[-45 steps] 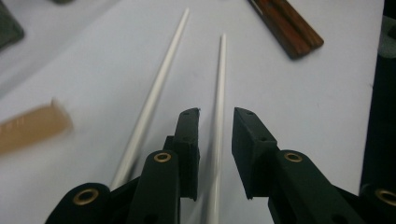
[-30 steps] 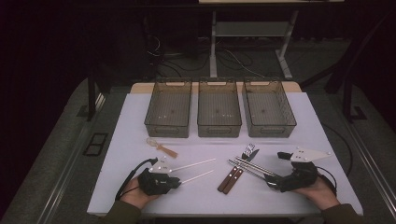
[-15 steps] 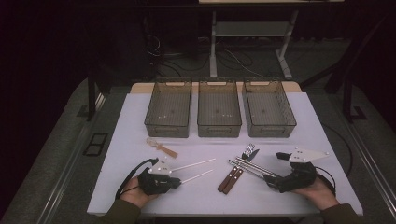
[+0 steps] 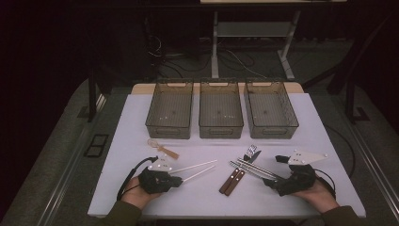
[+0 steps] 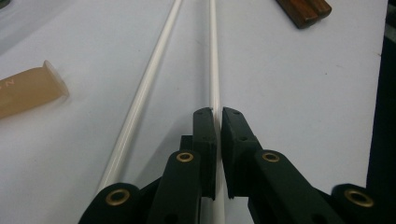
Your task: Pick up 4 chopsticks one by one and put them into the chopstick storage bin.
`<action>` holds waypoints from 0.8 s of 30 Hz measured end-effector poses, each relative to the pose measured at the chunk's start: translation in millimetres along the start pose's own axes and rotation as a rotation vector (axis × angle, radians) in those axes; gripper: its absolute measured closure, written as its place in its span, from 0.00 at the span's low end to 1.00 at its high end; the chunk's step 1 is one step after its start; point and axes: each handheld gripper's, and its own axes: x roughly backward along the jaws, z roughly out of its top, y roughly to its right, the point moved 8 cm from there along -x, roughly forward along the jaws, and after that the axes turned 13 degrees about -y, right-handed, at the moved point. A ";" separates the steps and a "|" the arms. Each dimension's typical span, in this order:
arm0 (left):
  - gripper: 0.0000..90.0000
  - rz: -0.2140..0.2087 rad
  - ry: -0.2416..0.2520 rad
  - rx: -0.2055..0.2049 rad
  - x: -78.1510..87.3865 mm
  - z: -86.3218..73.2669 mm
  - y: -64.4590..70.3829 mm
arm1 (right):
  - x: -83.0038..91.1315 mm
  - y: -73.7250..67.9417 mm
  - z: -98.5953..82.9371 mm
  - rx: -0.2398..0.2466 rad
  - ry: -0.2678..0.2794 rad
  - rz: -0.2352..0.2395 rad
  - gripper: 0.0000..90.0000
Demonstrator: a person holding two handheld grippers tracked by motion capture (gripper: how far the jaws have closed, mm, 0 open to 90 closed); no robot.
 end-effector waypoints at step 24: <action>0.93 0.016 0.101 0.071 18.9 21.9 -16.8 | -2.1 0.8 -0.4 -0.012 -0.005 0.002 0.01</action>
